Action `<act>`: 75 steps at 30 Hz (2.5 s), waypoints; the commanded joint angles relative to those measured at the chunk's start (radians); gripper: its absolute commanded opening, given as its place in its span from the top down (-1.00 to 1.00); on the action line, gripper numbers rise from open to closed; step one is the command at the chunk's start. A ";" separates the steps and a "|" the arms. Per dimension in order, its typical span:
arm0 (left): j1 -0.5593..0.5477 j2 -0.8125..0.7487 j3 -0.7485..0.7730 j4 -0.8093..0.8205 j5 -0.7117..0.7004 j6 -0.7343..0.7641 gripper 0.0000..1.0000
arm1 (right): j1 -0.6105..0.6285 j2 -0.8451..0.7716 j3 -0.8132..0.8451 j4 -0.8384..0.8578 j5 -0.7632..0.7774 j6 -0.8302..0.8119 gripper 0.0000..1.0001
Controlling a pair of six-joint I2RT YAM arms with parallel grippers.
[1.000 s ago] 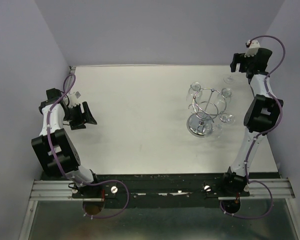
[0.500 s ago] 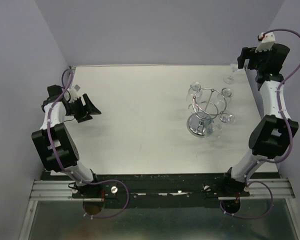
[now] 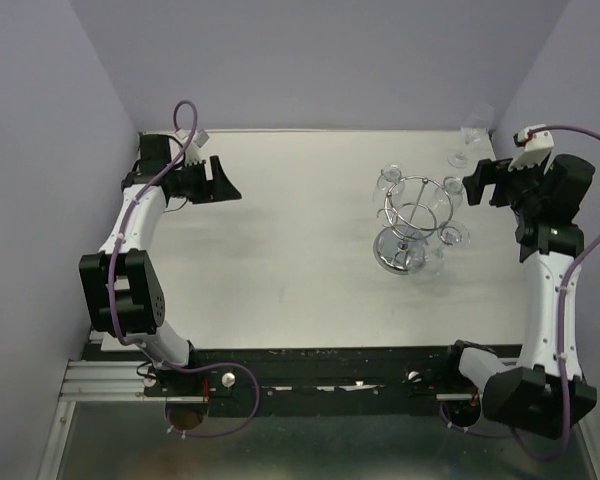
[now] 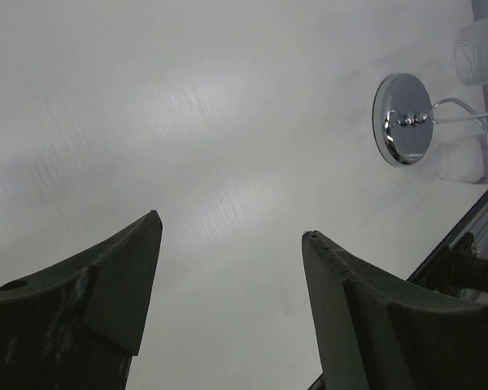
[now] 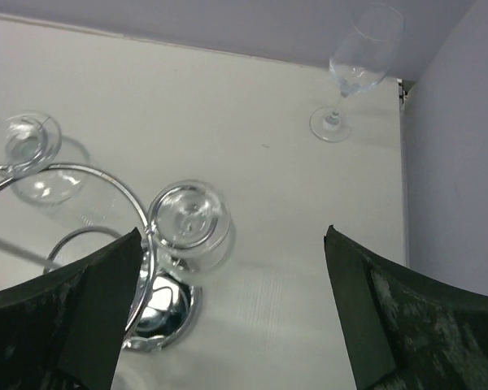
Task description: Take the wine glass off the wine glass rack
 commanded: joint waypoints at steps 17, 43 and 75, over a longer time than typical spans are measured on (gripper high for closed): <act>-0.289 -0.167 -0.216 0.251 0.009 0.117 -0.60 | -0.028 -0.309 -0.004 -0.670 -0.160 -0.095 -1.00; -1.073 -0.069 -0.441 1.215 -0.209 0.343 -0.36 | -0.028 -0.047 0.432 -0.671 -0.134 0.161 -1.00; -1.281 0.453 -0.016 1.476 -0.630 0.217 -0.18 | -0.028 -0.089 0.424 -0.637 -0.040 0.272 -1.00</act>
